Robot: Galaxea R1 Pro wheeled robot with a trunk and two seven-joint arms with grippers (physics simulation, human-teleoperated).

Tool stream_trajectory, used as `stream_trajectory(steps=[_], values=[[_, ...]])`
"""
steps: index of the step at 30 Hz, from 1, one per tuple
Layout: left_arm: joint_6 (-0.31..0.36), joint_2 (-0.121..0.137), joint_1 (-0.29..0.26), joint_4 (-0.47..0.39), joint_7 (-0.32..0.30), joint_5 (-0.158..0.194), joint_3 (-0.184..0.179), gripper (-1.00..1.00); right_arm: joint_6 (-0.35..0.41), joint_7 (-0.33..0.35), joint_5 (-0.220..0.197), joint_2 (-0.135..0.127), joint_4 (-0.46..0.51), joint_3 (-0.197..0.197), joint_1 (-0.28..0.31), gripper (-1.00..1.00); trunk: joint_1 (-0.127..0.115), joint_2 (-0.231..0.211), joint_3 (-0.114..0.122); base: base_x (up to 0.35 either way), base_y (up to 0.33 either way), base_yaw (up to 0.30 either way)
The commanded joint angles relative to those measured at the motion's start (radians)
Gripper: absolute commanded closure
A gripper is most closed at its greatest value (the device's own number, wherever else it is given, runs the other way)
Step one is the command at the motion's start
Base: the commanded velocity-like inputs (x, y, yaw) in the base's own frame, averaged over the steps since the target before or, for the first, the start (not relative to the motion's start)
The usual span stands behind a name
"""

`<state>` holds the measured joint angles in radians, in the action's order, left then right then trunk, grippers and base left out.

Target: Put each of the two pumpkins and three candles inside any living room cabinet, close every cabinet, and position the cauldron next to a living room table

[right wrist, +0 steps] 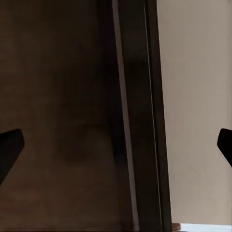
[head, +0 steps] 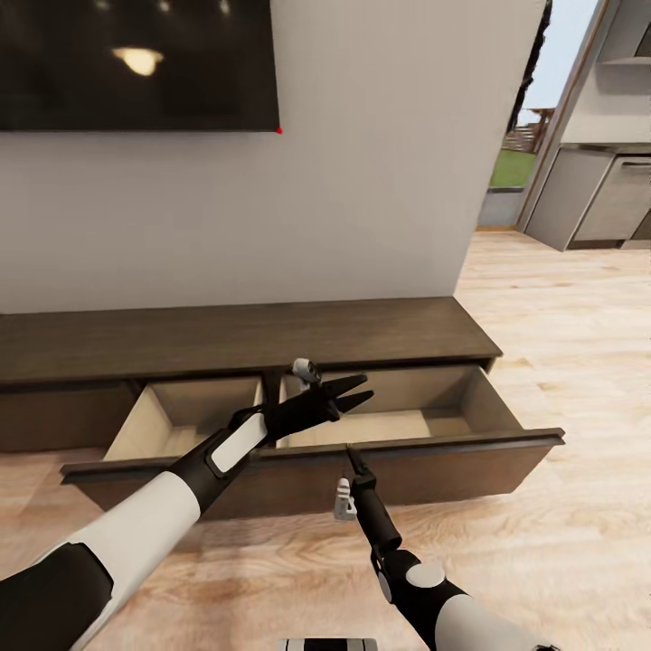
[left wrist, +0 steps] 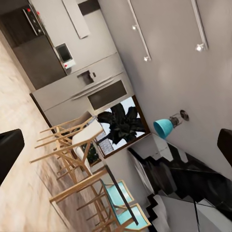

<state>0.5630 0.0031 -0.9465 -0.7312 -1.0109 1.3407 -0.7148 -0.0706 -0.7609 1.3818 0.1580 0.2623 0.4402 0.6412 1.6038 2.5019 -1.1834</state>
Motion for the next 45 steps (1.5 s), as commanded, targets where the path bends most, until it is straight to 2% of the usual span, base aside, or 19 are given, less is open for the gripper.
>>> stream_trajectory(steps=[1, 10, 25, 26, 28, 29, 32, 33, 36, 39, 45], values=[[0.0, 0.0, 0.0, 0.0, 0.0, 0.0, 0.0, -1.0, 0.0, 0.0, 0.0, 0.0, 0.0, 0.0, 0.0, -1.0, 0.0, 0.0, 0.0, -0.254, 0.0, 0.0], [0.001, 0.0, 0.0, -0.001, 0.0, 0.0, 0.001, -1.0, -0.007, -0.001, 0.0, -0.003, 0.0, 0.0, 0.0, -1.0, 0.0, 0.0, 0.0, -0.28, 0.0, 0.0], [0.001, 0.003, 0.002, -0.002, 0.0, 0.002, 0.0, -1.0, -0.012, -0.002, 0.0, -0.006, 0.001, 0.001, -0.003, -1.0, 0.0, 0.0, 0.0, -0.012, 0.0, 0.0], [0.001, 0.021, 0.002, -0.002, 0.0, 0.004, 0.001, -1.0, -0.05, 0.0, -0.001, -0.009, 0.002, -0.054, -0.003, -1.0, 0.0, 0.0, 0.0, 0.0, 0.0, 0.0], [0.001, 0.023, 0.001, 0.0, 0.001, 0.003, 0.002, -1.0, -0.059, 0.007, -0.001, -0.009, 0.002, -0.17, -0.003, -1.0, 0.0, 0.0, 0.0, 0.0, 0.0, 0.0], [0.0, 0.024, 0.001, 0.003, 0.003, 0.001, 0.001, -1.0, -0.063, 0.014, 0.0, -0.009, 0.002, -0.262, -0.003, -1.0, 0.0, 0.0, 0.0, 0.0, 0.0, 0.0], [0.001, 0.027, 0.001, 0.006, 0.009, -0.001, 0.001, -1.0, -0.065, 0.047, 0.0, -0.011, 0.004, -0.445, -0.003, -1.0, 0.0, 0.0, 0.0, 0.0, 0.0, 0.0], [0.001, 0.03, 0.001, 0.006, 0.01, -0.001, 0.001, -1.0, -0.065, 0.055, 0.0, -0.011, 0.006, -0.474, -0.003, -1.0, 0.0, 0.0, 0.0, 0.0, 0.0, 0.0], [0.002, 0.06, 0.001, 0.01, 0.024, -0.002, 0.0, -1.0, -0.077, 0.097, 0.0, -0.012, 0.015, -0.611, -0.003, -1.0, 0.0, 0.0, 0.0, 0.0, 0.0, 0.0], [0.002, 0.071, 0.002, 0.02, 0.044, -0.003, -0.004, -1.0, -0.099, 0.136, 0.001, -0.014, 0.017, -0.681, -0.003, -1.0, 0.0, 0.0, 0.0, 0.0, 0.0, 0.0], [0.002, 0.076, 0.018, 0.026, 0.05, -0.005, -0.009, -1.0, -0.104, 0.165, 0.0, -0.023, 0.017, -0.711, -0.003, -1.0, 0.0, 0.0, 0.0, -0.123, 0.0, 0.0]])
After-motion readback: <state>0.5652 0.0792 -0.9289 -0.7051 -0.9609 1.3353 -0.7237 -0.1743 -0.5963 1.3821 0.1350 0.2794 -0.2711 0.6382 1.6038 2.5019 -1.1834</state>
